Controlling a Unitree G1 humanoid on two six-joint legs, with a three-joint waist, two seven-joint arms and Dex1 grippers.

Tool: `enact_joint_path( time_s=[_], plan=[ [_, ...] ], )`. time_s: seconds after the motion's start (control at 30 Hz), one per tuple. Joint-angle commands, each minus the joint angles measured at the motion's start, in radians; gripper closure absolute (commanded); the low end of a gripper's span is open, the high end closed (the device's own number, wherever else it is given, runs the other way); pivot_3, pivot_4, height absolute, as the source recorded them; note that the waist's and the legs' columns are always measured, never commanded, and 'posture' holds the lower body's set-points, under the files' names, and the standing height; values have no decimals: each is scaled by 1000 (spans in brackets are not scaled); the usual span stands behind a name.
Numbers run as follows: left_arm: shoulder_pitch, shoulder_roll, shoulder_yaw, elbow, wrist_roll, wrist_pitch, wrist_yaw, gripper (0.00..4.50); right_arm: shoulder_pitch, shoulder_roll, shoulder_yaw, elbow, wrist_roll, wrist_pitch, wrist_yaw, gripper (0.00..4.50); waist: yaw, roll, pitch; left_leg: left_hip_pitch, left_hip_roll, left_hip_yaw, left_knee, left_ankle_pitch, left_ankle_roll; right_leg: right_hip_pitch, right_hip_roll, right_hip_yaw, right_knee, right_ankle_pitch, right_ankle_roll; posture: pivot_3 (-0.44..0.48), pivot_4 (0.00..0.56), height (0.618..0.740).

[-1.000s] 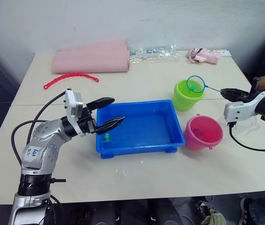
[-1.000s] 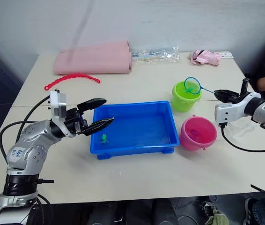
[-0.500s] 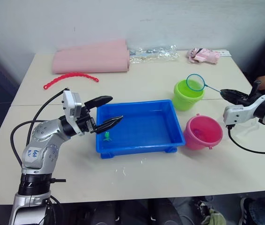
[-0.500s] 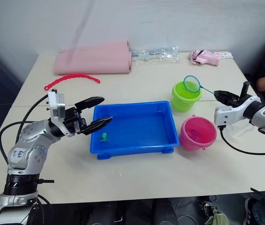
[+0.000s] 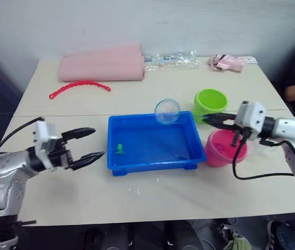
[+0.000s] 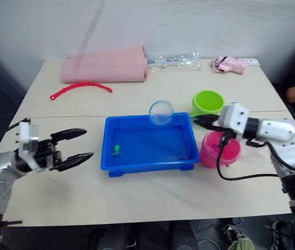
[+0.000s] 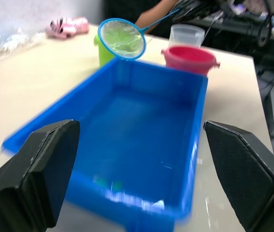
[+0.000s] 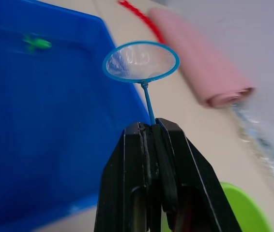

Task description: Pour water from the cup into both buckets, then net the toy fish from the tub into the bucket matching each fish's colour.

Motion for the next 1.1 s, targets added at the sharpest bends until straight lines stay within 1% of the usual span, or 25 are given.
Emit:
enact_joint_path(
  time_s=[0.03,0.13,0.23,0.37,0.57,0.7,0.83,1.1],
  plan=[
    [37,39,42,-15,7,-22,-33,46,-17,38,37,-82,-53,135,15,4500,-1,0,0,0,0,0,0,0,0,-1,0,0,0,0,0,0,150,740],
    [60,52,56,-26,5,-19,-26,46,-48,90,89,-65,-138,209,-1,4500,-2,0,0,-1,-2,0,-1,0,0,-1,-1,0,0,0,0,0,150,740],
    [69,58,62,-43,1,-10,-15,46,-96,167,136,2,-245,233,-38,4500,-7,0,0,0,-1,1,-2,0,0,-2,0,0,0,0,0,0,150,740],
    [69,50,54,-67,-4,3,7,46,-130,254,164,88,-330,229,-52,4500,-7,0,0,0,0,2,-3,0,-1,-3,1,0,2,0,0,0,150,740],
    [67,55,41,-68,8,5,15,46,-150,408,163,165,-377,238,-98,4500,-7,0,0,0,0,3,-3,0,-1,-3,3,0,4,0,0,0,150,740],
    [66,52,43,-70,3,9,19,46,-148,478,142,190,-375,220,-120,4500,-8,0,0,0,-1,3,-4,0,-1,-3,3,0,4,0,0,0,150,740],
    [71,50,48,-76,-2,13,18,46,-132,496,115,174,-355,225,-108,4500,-7,0,0,0,-1,3,-4,0,-1,-3,3,0,4,0,0,0,150,740],
    [53,48,46,-94,-20,32,29,46,-57,444,24,51,-275,278,-62,4500,-7,0,0,0,-1,3,-4,0,-1,-3,3,0,4,0,0,0,150,740]
  ],
)
